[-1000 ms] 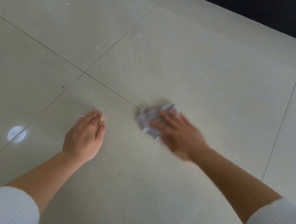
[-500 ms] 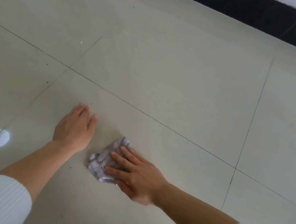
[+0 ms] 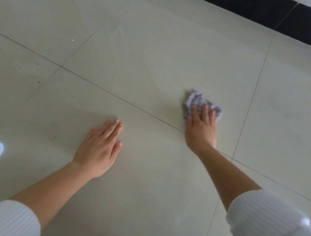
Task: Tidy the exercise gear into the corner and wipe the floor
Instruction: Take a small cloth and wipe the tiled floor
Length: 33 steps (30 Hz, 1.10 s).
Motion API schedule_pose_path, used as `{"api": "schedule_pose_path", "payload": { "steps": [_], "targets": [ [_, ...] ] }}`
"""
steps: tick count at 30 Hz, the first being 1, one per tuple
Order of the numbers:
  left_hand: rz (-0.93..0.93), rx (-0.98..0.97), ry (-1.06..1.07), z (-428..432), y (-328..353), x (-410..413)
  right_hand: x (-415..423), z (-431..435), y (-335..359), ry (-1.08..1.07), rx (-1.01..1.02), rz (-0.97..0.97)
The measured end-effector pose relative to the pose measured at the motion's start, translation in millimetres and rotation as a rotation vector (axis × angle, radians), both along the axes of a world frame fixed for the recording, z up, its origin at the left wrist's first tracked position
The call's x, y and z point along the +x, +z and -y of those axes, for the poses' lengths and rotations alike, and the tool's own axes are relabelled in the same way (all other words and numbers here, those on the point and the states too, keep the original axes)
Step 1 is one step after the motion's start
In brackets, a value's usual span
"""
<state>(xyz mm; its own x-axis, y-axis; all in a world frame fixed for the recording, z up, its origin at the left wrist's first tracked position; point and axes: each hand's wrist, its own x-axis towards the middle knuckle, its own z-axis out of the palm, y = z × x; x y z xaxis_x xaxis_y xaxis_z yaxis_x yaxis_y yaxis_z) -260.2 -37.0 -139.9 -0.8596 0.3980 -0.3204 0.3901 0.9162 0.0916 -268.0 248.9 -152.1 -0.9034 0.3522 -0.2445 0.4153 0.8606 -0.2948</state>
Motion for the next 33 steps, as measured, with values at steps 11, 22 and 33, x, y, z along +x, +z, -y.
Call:
{"api": "schedule_pose_path", "payload": {
  "steps": [11, 22, 33],
  "targets": [
    [-0.01, 0.062, 0.109, -52, 5, 15, 160, 55, -7, 1.017, -0.051, -0.067],
    [0.176, -0.15, 0.008, -75, 10, 36, 182, -116, 10, -0.187, 0.059, 0.153],
    [0.137, -0.134, 0.038, -74, 9, 53, 224, -5, 20, 0.242, -0.045, 0.098]
  ]
}}
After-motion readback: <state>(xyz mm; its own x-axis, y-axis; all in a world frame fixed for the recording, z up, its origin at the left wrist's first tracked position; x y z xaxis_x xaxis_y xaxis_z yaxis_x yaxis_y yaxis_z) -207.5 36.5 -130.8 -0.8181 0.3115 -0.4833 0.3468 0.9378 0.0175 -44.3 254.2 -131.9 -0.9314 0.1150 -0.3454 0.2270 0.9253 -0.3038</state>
